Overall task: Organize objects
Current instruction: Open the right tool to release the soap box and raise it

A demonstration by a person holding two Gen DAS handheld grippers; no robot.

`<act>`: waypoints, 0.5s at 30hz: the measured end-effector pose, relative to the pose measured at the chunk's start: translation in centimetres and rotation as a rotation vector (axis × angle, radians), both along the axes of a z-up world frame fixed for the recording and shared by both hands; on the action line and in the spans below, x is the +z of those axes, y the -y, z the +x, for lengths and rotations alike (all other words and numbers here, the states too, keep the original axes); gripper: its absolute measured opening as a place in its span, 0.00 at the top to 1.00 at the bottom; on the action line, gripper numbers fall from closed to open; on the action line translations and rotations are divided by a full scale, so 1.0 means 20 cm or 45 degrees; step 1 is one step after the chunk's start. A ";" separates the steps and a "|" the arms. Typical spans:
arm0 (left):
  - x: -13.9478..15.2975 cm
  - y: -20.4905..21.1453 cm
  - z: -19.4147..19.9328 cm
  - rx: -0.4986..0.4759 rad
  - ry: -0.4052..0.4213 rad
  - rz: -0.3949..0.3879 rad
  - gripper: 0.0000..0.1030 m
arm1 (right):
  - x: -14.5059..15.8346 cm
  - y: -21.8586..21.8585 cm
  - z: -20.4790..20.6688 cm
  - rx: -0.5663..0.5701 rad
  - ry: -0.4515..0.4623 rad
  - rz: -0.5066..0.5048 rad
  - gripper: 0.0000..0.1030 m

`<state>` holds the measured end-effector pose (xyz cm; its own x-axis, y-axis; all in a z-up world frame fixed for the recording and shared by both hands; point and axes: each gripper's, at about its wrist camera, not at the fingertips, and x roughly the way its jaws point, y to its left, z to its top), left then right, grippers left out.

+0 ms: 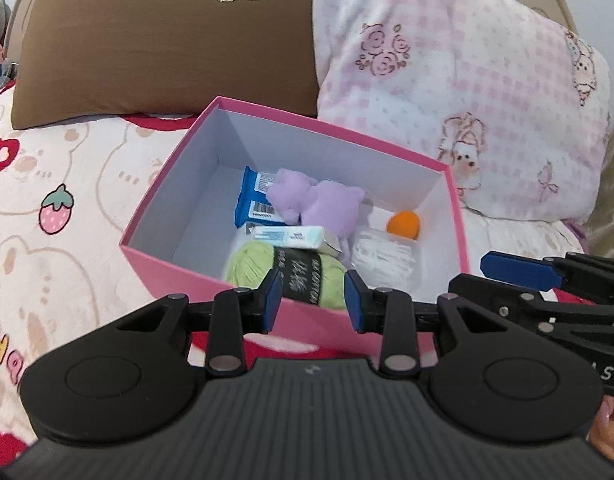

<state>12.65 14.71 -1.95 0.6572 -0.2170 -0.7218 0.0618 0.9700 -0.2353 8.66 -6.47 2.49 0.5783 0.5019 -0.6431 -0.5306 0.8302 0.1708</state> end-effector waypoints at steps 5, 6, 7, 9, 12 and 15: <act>0.11 0.02 -0.12 0.017 -0.012 -0.011 0.68 | 0.09 0.06 -0.12 -0.084 0.046 -0.010 0.56; 0.13 0.02 -0.15 0.018 -0.014 -0.007 0.68 | 0.11 0.08 -0.13 -0.096 0.044 -0.002 0.56; 0.14 0.02 -0.17 0.022 -0.015 -0.007 0.68 | 0.12 0.10 -0.16 -0.110 0.043 0.004 0.56; 0.17 0.02 -0.21 0.042 -0.019 -0.003 0.68 | 0.14 0.13 -0.20 -0.145 0.055 -0.005 0.55; 0.21 0.05 -0.27 0.053 -0.030 0.021 0.68 | 0.17 0.17 -0.28 -0.185 0.081 -0.035 0.50; 0.25 0.08 -0.33 0.043 -0.033 0.038 0.67 | 0.17 0.20 -0.36 -0.209 0.085 -0.064 0.43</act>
<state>6.02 13.06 3.08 0.6448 -0.1729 -0.7446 0.0230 0.9781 -0.2071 1.41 -10.56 5.95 0.6921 0.3656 -0.6224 -0.3960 0.9132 0.0962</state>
